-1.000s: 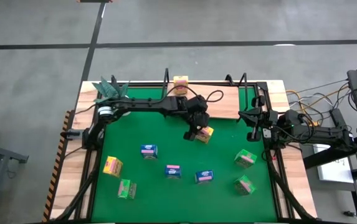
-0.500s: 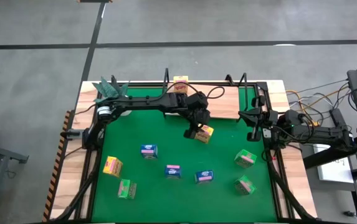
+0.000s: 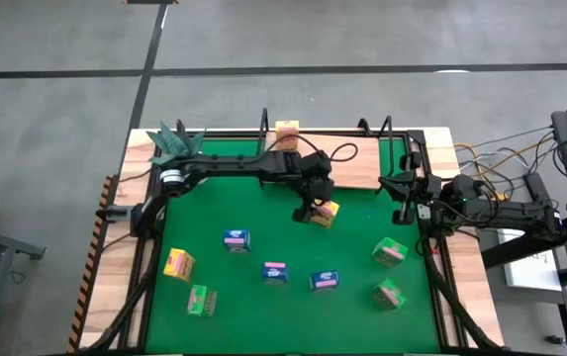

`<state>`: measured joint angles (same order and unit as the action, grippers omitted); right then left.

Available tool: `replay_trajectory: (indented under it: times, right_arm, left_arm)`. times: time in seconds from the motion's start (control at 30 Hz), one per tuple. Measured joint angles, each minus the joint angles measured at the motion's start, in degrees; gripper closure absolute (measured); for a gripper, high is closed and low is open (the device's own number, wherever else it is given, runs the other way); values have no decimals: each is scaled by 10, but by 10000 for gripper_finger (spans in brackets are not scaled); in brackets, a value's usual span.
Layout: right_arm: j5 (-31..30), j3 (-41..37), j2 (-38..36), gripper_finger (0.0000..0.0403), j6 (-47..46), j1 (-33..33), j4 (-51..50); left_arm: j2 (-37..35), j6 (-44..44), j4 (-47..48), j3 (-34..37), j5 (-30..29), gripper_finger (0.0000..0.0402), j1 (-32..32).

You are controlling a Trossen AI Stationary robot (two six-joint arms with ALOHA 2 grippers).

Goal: Stack cereal on shelf
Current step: Put the top yellow cereal box on the shelf

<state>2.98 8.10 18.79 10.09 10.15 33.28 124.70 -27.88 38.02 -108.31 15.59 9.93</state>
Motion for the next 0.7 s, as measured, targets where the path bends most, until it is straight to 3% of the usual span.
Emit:
replay_trajectory:
  times: [0.17,0.7]
  right_arm:
    - [0,0,0,394,0,0,0]
    - [0,0,0,394,0,0,0]
  left_arm:
    - [4,-1,-1,0,0,134,0]
    - [5,-1,8,0,0,245,-1]
